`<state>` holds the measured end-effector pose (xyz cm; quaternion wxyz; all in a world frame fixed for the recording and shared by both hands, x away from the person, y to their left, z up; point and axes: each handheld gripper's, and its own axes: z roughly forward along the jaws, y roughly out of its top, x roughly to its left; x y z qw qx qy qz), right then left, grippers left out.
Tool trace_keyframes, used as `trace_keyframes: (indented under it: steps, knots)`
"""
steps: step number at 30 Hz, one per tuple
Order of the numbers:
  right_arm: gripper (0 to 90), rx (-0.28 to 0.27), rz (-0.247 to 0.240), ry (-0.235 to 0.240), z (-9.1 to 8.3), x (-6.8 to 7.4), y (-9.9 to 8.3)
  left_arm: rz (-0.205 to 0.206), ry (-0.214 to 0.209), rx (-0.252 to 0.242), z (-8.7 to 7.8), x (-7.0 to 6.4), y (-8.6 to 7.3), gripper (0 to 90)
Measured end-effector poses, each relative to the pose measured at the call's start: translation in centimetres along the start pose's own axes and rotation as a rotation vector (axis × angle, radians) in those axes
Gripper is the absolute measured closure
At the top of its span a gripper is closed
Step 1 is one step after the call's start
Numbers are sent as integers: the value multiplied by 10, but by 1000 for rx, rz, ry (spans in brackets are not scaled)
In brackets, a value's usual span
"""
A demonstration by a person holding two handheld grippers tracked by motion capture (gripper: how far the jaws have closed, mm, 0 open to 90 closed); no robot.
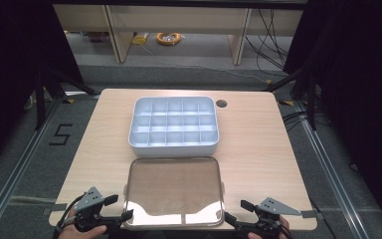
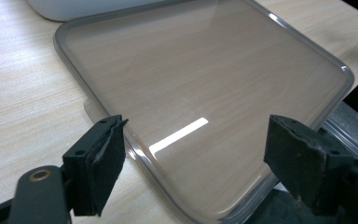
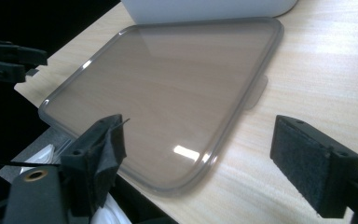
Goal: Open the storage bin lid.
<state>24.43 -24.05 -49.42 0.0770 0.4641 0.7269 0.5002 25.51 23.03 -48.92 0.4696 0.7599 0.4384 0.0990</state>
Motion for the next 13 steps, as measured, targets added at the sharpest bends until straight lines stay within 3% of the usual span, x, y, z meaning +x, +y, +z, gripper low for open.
trace_keyframes:
  steps: [1, 3, 4, 6, 9, 13]
  knots:
    - [194, 19, 44, 11, -2, 4, -1, -1, 2, -2, -1, 0, -1, 200]
    - [192, 1, 4, 8, -1, 2, -3, -12, 6, 2, -3, 0, -3, 199]
    - [191, 7, 82, 35, -2, 8, -4, -16, 7, -3, -3, 1, -3, 199]
    - [189, 10, 11, 10, -2, 4, -4, -16, 10, 0, -3, 2, -3, 199]
    - [190, 14, 14, 15, -2, 4, -5, -41, 20, -4, -2, 1, -4, 200]
    - [189, 13, 18, 7, -1, 2, -6, -32, -1, 16, 0, 3, -4, 199]
